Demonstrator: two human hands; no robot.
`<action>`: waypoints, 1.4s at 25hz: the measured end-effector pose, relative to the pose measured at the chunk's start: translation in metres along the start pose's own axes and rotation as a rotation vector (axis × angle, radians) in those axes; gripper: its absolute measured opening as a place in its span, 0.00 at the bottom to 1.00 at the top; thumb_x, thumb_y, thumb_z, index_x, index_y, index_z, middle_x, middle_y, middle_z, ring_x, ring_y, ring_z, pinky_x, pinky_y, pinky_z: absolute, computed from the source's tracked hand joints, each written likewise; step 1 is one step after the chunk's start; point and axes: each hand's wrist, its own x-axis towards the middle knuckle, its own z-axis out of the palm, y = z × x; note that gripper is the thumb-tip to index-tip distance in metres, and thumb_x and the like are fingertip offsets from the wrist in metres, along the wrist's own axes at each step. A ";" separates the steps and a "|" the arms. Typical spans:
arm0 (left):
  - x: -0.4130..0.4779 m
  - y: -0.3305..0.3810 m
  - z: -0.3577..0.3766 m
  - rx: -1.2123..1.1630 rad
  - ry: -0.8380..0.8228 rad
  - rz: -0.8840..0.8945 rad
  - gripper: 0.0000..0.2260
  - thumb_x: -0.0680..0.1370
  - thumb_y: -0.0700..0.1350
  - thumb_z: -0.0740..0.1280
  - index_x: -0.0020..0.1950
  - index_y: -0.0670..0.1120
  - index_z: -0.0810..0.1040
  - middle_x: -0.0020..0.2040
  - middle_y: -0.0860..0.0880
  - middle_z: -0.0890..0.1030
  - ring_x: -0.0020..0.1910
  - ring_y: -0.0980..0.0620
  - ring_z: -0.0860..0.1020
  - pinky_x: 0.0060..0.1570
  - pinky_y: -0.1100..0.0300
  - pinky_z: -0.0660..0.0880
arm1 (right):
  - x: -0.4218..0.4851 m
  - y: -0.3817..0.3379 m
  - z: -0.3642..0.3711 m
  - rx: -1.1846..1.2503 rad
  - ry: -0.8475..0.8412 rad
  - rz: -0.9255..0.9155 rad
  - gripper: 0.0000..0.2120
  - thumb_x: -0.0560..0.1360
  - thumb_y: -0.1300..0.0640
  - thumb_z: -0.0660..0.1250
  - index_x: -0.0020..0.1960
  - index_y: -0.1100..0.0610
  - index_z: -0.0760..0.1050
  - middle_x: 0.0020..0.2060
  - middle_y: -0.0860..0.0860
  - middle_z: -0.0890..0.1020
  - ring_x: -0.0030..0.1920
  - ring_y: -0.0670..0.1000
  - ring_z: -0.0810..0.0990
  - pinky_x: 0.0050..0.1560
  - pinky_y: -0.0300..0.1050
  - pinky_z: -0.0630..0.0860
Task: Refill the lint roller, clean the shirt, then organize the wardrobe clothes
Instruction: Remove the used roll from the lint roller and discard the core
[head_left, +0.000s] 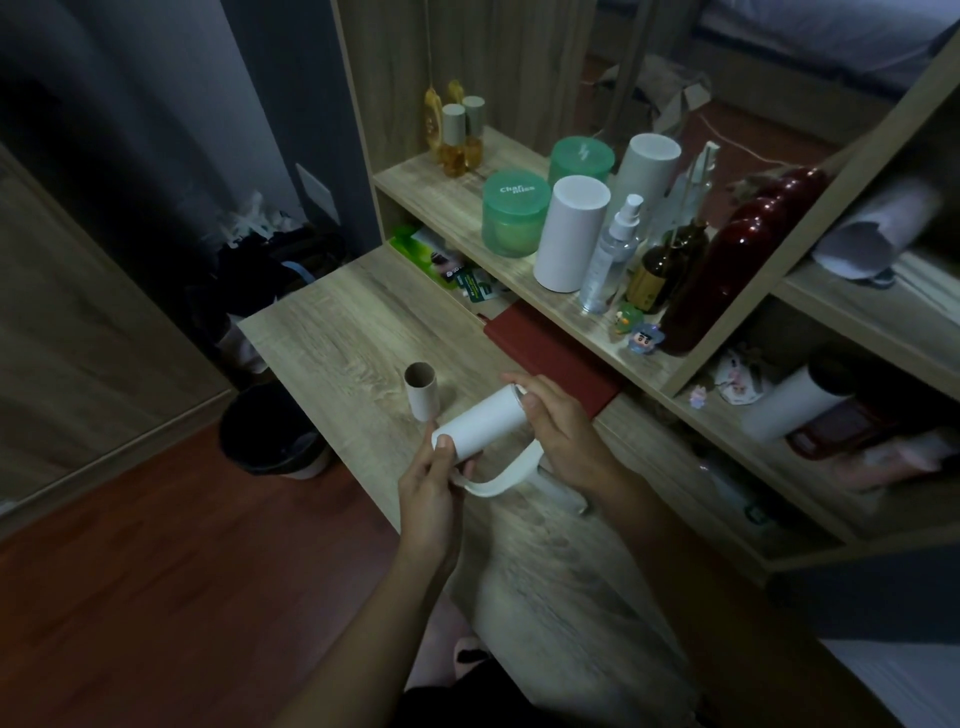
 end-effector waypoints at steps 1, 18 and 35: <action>0.000 -0.002 -0.002 0.000 0.002 0.004 0.16 0.81 0.42 0.59 0.67 0.39 0.72 0.60 0.46 0.78 0.57 0.52 0.79 0.57 0.56 0.74 | 0.000 -0.001 0.001 -0.004 -0.010 0.000 0.19 0.78 0.52 0.51 0.66 0.55 0.70 0.55 0.39 0.72 0.56 0.40 0.73 0.57 0.35 0.69; 0.003 0.003 -0.007 -0.252 0.086 -0.221 0.11 0.82 0.44 0.58 0.58 0.39 0.74 0.52 0.40 0.80 0.44 0.49 0.83 0.40 0.64 0.79 | 0.001 -0.013 0.001 -0.277 -0.068 -0.092 0.19 0.80 0.61 0.53 0.71 0.59 0.63 0.64 0.59 0.75 0.63 0.53 0.73 0.60 0.33 0.64; 0.029 -0.007 -0.026 -0.272 0.245 -0.184 0.10 0.81 0.41 0.58 0.60 0.37 0.70 0.52 0.40 0.77 0.46 0.48 0.80 0.36 0.65 0.80 | -0.039 0.025 0.006 -0.079 0.207 0.247 0.16 0.81 0.56 0.50 0.65 0.57 0.69 0.55 0.53 0.77 0.53 0.51 0.78 0.51 0.42 0.77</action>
